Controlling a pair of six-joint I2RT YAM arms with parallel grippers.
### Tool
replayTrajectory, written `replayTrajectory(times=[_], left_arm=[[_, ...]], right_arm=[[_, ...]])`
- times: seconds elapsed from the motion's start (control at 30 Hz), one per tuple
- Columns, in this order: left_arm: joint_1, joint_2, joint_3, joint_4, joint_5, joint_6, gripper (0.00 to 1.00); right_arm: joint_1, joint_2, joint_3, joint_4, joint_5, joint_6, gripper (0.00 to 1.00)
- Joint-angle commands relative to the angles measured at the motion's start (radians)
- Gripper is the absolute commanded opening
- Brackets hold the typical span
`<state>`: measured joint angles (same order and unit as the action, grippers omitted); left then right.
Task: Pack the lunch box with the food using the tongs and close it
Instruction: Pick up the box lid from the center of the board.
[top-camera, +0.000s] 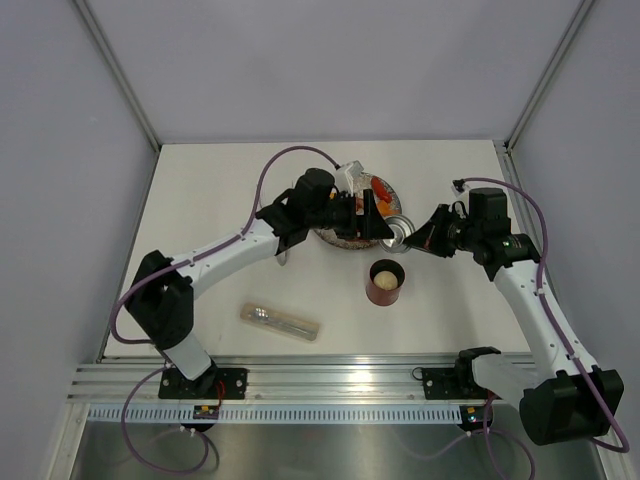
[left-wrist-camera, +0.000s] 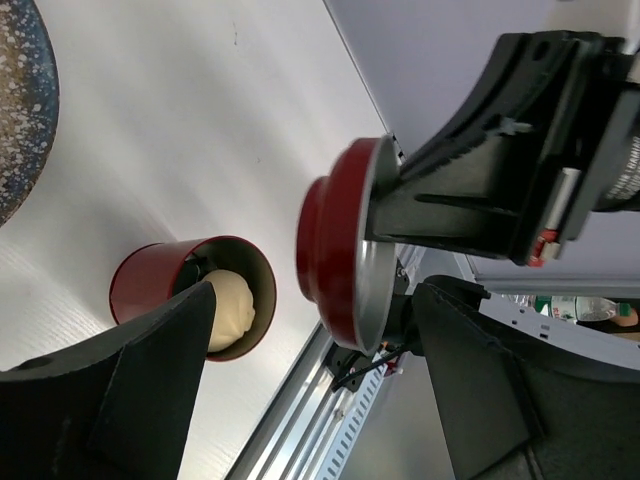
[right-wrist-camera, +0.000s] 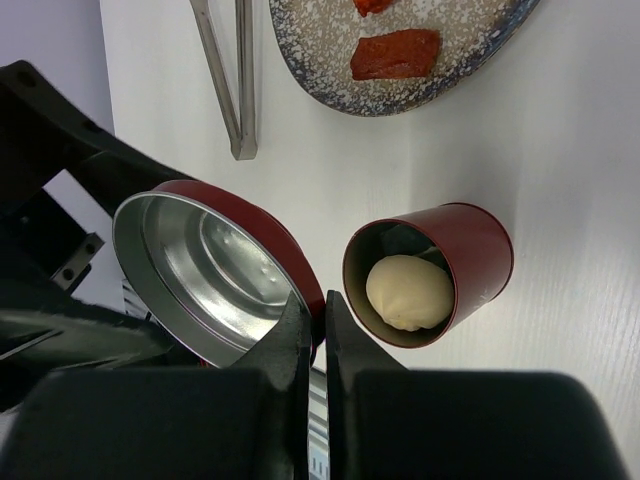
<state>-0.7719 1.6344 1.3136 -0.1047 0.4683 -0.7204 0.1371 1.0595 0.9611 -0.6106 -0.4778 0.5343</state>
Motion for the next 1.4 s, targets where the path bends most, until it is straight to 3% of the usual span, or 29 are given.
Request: replayTrajectory(times=[0.0, 0.23, 0.47, 0.67, 0.93, 1.07, 1.1, 1.13, 1.2, 1.23, 1.37], left_arm=[[-0.004, 0.031, 0.006, 0.1, 0.016, -0.047, 0.82], [-0.006, 0.059, 0.018, 0.155, 0.023, -0.067, 0.68], [-0.001, 0.09, 0.078, 0.106, 0.039, -0.027, 0.43], [-0.001, 0.102, 0.09, 0.106, 0.044, -0.022, 0.31], [-0.001, 0.088, 0.093, 0.024, 0.007, 0.013, 0.01], [-0.003, 0.084, 0.093, -0.01, -0.019, 0.035, 0.0], [-0.001, 0.084, 0.095, -0.026, -0.026, 0.039, 0.0], [-0.003, 0.082, 0.096, -0.033, -0.036, 0.047, 0.0], [-0.001, 0.078, 0.098, -0.058, -0.052, 0.055, 0.0], [-0.003, 0.077, 0.098, -0.065, -0.059, 0.062, 0.0], [-0.001, 0.07, 0.099, -0.101, -0.091, 0.078, 0.0]], right_arm=[[0.004, -0.003, 0.045, 0.005, -0.045, -0.034, 0.0], [0.004, 0.02, 0.051, -0.009, -0.038, -0.046, 0.0], [0.004, 0.042, 0.05, 0.009, -0.038, -0.043, 0.0], [0.004, 0.043, 0.051, 0.008, -0.028, -0.037, 0.0], [0.004, 0.05, 0.05, -0.002, -0.001, -0.022, 0.04], [0.004, 0.05, 0.05, 0.002, -0.007, -0.007, 0.06], [0.004, 0.05, 0.05, 0.009, -0.013, -0.002, 0.09], [0.004, 0.051, 0.05, 0.014, -0.028, 0.0, 0.19], [0.004, 0.051, 0.053, 0.015, -0.036, 0.004, 0.28], [0.006, 0.051, 0.056, 0.017, -0.033, 0.006, 0.37], [0.006, 0.045, 0.07, 0.005, -0.024, 0.009, 0.47]])
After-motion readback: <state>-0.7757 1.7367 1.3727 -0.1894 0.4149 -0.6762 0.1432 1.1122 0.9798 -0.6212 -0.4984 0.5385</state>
